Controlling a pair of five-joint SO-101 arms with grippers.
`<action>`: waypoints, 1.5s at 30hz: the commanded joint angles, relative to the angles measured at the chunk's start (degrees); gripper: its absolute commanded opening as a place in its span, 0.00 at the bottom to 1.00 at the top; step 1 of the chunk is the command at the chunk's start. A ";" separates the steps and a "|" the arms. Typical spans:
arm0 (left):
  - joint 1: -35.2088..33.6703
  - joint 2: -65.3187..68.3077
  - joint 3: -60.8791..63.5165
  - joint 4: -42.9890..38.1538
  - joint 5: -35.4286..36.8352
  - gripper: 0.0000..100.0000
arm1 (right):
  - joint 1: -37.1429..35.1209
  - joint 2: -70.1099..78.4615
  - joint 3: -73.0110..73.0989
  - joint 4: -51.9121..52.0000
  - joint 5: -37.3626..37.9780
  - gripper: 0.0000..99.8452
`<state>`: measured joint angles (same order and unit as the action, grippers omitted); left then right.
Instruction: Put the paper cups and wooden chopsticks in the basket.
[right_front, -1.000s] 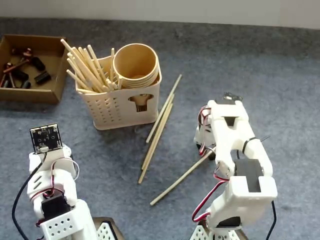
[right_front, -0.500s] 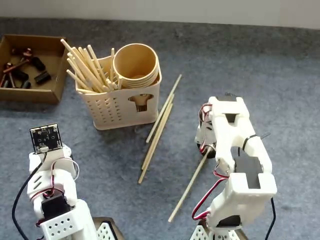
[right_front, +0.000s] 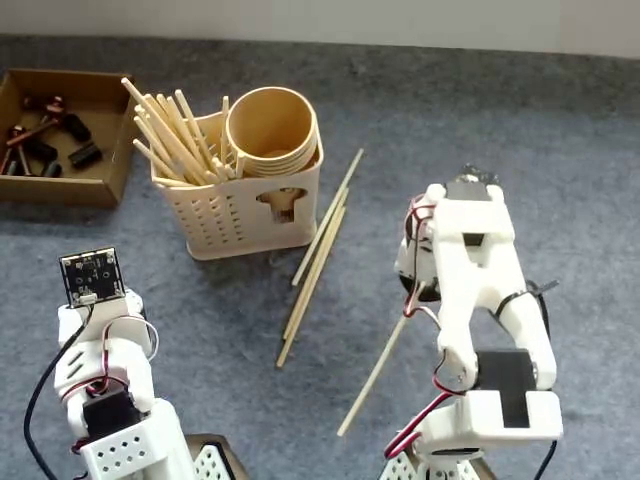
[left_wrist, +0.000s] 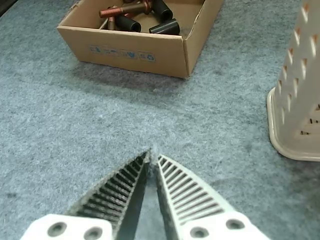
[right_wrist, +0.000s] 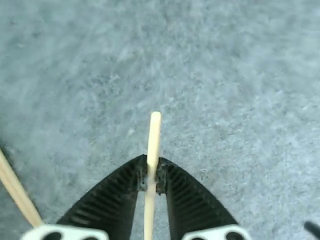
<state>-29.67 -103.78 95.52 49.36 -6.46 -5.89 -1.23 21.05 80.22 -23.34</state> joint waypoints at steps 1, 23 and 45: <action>1.01 -0.66 -0.13 -1.14 -0.44 0.01 | 0.13 -4.62 -1.36 2.33 2.20 0.01; 7.52 -0.66 -0.13 -0.79 -0.44 0.01 | -0.22 -32.13 15.52 -5.05 4.84 0.01; 18.51 -0.57 1.63 0.44 -0.44 0.01 | -1.19 -68.09 25.89 -15.87 4.75 0.01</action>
<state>-12.62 -103.78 96.04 49.36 -6.46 -5.98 -65.41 47.34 68.09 -18.77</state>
